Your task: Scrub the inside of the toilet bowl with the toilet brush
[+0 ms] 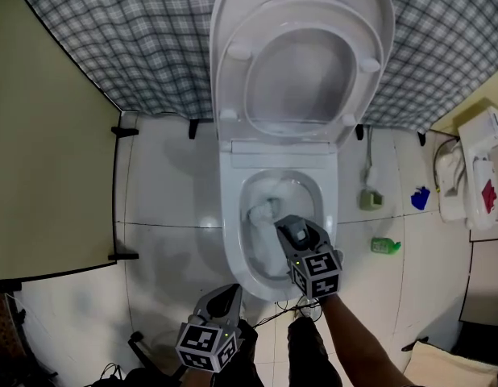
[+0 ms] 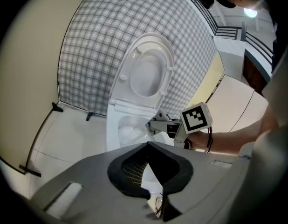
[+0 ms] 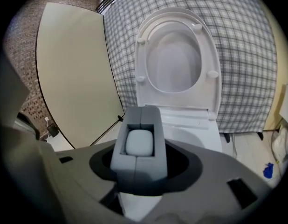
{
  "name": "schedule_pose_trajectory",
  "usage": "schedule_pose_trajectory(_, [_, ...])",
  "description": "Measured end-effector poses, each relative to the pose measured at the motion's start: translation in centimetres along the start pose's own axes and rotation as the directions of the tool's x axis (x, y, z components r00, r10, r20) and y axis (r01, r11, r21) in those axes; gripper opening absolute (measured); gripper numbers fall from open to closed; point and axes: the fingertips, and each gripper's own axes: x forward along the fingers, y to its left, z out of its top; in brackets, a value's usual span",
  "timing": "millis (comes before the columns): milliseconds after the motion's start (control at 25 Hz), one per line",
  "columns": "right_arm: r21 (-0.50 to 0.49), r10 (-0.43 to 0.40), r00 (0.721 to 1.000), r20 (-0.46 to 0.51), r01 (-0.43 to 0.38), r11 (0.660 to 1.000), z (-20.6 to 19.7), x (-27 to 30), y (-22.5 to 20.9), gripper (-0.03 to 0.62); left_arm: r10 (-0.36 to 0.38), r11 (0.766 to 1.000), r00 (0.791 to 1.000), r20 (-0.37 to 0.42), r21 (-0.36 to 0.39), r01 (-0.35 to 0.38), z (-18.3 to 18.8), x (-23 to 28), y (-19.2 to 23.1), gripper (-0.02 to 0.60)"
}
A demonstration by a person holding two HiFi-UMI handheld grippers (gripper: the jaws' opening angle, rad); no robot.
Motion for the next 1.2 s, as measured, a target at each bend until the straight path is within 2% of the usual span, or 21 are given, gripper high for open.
schedule_pose_trajectory(320, [0.004,0.015,0.998,-0.064,-0.015,1.0,-4.2,-4.6,1.8,0.227,-0.035,0.999,0.999,-0.003,0.014,0.036,0.2,0.7,-2.3,-0.008])
schedule_pose_trajectory(680, [0.031,-0.032,0.992,-0.124,0.036,0.999,-7.8,-8.6,-1.4,0.227,-0.085,0.995,0.996,-0.023,0.043,0.086,-0.4,2.6,-5.9,-0.008])
schedule_pose_trajectory(960, [0.015,-0.101,0.985,-0.141,0.104,0.994,-8.2,-9.2,-4.9,0.227,-0.077,0.995,0.996,-0.035,0.055,0.079,-0.8,2.8,-6.7,-0.008])
schedule_pose_trajectory(1200, [0.006,-0.153,0.98,-0.125,0.155,0.988,-7.0,-7.0,-7.4,0.227,-0.073,0.996,0.997,-0.033,0.046,0.075,-0.8,2.9,-6.6,-0.008])
